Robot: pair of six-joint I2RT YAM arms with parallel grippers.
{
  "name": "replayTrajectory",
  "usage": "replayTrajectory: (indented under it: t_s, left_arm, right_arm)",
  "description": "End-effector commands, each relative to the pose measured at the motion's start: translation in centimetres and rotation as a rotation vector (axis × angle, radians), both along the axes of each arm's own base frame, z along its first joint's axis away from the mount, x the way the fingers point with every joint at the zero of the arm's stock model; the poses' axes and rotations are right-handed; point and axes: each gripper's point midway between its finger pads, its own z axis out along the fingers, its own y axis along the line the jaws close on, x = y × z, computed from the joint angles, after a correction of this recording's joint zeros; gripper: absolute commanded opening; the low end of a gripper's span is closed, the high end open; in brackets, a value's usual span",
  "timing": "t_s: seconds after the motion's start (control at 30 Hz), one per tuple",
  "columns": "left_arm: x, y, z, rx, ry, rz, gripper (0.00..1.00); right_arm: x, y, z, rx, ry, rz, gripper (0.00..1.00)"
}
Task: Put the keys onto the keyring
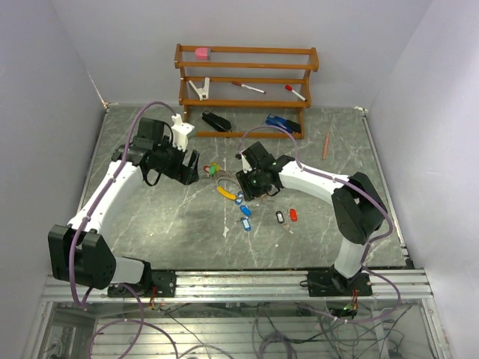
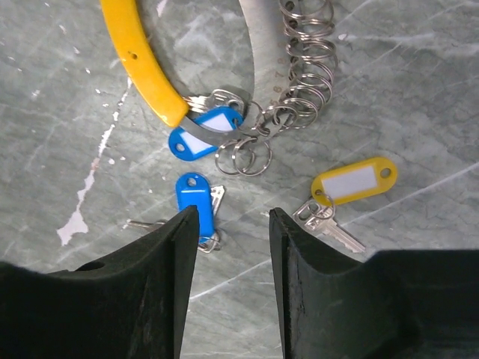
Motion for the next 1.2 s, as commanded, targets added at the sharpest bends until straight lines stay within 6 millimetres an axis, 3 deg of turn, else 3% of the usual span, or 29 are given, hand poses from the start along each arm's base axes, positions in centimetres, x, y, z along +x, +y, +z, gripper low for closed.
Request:
replayTrajectory:
  t_s: [0.0, 0.6, 1.17]
  left_arm:
    - [0.4, 0.3, 0.9, 0.007, -0.058, 0.003, 0.96]
    - [0.2, 0.6, 0.7, 0.015, -0.061, 0.009, 0.96]
    - [0.5, 0.7, 0.7, 0.020, -0.059, 0.015, 0.96]
  right_arm:
    - [0.4, -0.7, -0.7, -0.038, -0.036, 0.019, 0.41]
    - [1.6, -2.7, -2.9, -0.157, -0.133, 0.084, 0.38]
    - [1.8, -0.4, -3.3, -0.134, -0.171, 0.143, 0.38]
